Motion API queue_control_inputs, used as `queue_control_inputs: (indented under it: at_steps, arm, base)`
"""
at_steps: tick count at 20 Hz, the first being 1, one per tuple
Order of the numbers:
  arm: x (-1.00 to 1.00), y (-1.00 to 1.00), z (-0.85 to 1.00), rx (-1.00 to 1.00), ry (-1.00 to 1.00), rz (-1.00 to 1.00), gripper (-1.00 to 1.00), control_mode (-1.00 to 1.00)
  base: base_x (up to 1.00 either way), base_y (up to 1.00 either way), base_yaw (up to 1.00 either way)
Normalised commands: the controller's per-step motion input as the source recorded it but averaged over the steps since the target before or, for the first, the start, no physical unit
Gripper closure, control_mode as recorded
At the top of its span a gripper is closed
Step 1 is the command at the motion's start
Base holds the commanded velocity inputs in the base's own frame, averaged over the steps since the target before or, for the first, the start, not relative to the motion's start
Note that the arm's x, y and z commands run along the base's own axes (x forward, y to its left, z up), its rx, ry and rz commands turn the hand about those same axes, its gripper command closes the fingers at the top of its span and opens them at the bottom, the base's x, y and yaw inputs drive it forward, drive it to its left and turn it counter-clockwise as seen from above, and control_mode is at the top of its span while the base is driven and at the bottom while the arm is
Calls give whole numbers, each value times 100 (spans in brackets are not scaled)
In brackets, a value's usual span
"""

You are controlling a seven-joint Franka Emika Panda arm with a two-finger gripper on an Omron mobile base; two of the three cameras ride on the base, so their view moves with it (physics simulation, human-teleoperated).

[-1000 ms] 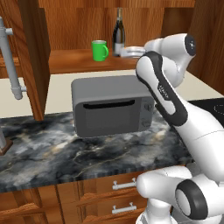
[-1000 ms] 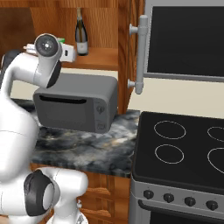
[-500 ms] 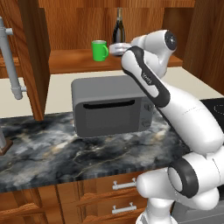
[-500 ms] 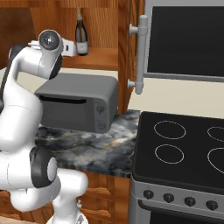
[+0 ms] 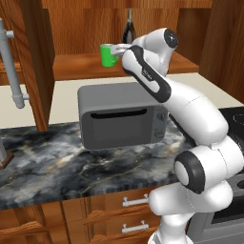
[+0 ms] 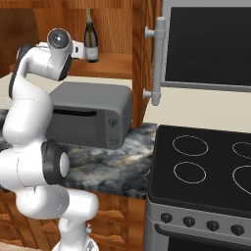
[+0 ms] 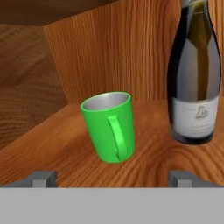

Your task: Open the cabinet directly in front. Then move the wine and the mug to the dining counter with the jar on it.

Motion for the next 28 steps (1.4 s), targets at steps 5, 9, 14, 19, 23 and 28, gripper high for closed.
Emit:
queue_control_inputs:
  at_steps: [5, 9, 14, 19, 23, 28]
  arm:
    - [26, 12, -2, -3, 3, 0, -100, -100]
    - [0, 0, 0, 0, 0, 1, -100, -100]
    - [0, 0, -15, 0, 0, 0, -100, -100]
    - [0, 0, -15, 0, 0, 1, -100, -100]
    - [12, 2, -7, -1, 0, 1, -100, -100]
    - [30, 13, -5, -3, 0, 0, -100, -100]
  base:
    - [0, 0, 0]
    - [0, 0, 0]
    - [0, 0, 0]
    - [0, 0, 0]
    - [0, 0, 0]
    - [0, 0, 0]
